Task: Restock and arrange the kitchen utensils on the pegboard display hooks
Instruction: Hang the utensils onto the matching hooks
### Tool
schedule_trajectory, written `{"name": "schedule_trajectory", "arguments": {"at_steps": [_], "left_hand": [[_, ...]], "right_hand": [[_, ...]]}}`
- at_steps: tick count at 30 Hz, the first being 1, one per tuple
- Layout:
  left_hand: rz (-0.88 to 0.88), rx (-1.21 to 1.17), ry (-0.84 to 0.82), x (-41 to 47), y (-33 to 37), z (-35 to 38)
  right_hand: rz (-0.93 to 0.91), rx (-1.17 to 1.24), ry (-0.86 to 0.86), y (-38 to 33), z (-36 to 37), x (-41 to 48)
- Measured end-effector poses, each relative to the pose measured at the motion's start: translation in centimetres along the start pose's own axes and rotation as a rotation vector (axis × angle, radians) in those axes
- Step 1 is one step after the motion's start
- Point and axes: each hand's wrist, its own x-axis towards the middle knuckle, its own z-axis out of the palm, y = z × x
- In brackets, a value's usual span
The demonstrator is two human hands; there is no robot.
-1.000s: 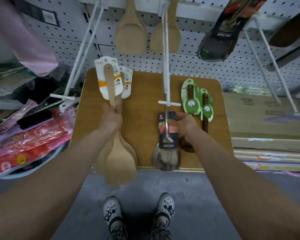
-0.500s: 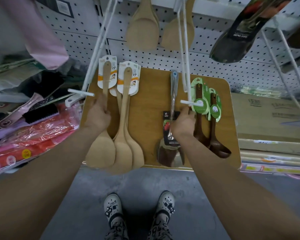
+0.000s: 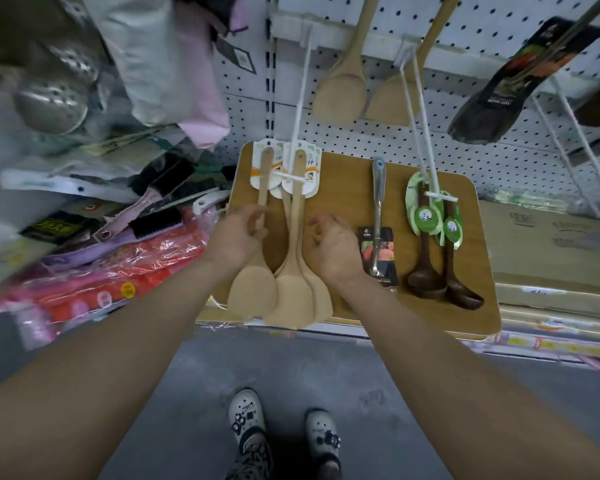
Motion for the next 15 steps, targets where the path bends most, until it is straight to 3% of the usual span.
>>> {"name": "schedule_trajectory", "arguments": {"at_steps": [8, 15], "left_hand": [[0.002, -0.026, 0.156, -8.3, 1.0, -5.6], [-0.076, -0.002, 0.423, -18.7, 2.2, -11.8]], "right_hand": [[-0.280, -0.034, -0.086, -6.0, -0.8, -4.1], [-0.592, -0.028, -0.126, -13.8, -2.8, -9.4]]}}
